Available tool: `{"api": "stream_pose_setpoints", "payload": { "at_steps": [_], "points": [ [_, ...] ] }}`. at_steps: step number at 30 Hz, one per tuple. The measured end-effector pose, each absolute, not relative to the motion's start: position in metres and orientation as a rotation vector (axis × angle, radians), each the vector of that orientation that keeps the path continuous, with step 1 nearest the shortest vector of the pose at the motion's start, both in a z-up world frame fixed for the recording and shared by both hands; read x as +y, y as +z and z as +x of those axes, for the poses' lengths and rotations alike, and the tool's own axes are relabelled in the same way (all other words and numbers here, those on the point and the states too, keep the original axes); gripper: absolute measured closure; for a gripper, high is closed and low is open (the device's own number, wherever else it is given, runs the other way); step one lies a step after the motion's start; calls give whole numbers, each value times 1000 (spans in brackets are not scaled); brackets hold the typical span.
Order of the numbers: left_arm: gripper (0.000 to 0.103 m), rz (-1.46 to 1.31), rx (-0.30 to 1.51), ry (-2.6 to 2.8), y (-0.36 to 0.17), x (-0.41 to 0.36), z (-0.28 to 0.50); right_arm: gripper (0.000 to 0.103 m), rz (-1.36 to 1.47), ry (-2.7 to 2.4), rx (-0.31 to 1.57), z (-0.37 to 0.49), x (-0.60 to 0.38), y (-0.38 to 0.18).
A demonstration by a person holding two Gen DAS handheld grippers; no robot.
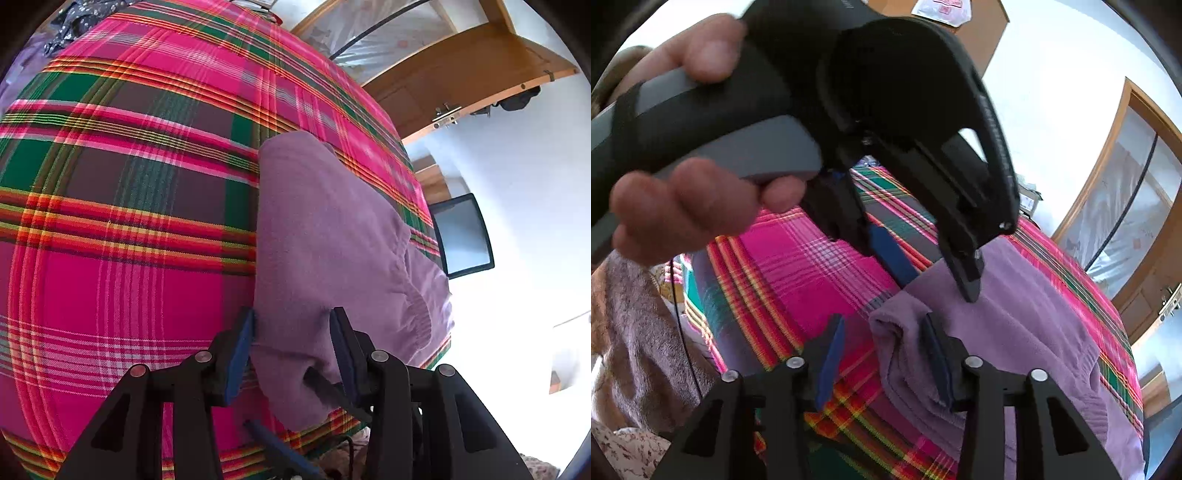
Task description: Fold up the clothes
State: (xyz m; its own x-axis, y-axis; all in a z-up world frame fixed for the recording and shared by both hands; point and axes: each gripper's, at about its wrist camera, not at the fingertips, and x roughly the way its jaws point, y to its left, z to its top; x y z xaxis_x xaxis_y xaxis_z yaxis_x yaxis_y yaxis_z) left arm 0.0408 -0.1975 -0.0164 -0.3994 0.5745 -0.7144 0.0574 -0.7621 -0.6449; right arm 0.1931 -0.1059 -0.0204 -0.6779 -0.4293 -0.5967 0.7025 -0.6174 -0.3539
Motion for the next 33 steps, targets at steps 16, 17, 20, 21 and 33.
{"api": "stream_pose_setpoints", "payload": {
  "at_steps": [16, 17, 20, 21, 33],
  "points": [
    [44, -1438, -972, 2170, -10, -201, 21, 91, 491, -2355, 616, 246, -68, 17],
    [44, -1438, -977, 2159, -10, -199, 18, 91, 489, -2356, 609, 247, -67, 17],
    [44, -1445, -1008, 2106, -15, -193, 6, 91, 483, -2355, 588, 248, -62, 18],
    [44, -1451, -1018, 2091, -17, -191, 2, 91, 483, -2353, 583, 246, -57, 17],
    [74, -1433, -997, 2103, -26, -182, -29, 91, 531, -2320, 571, 229, -75, 24]
  ]
}}
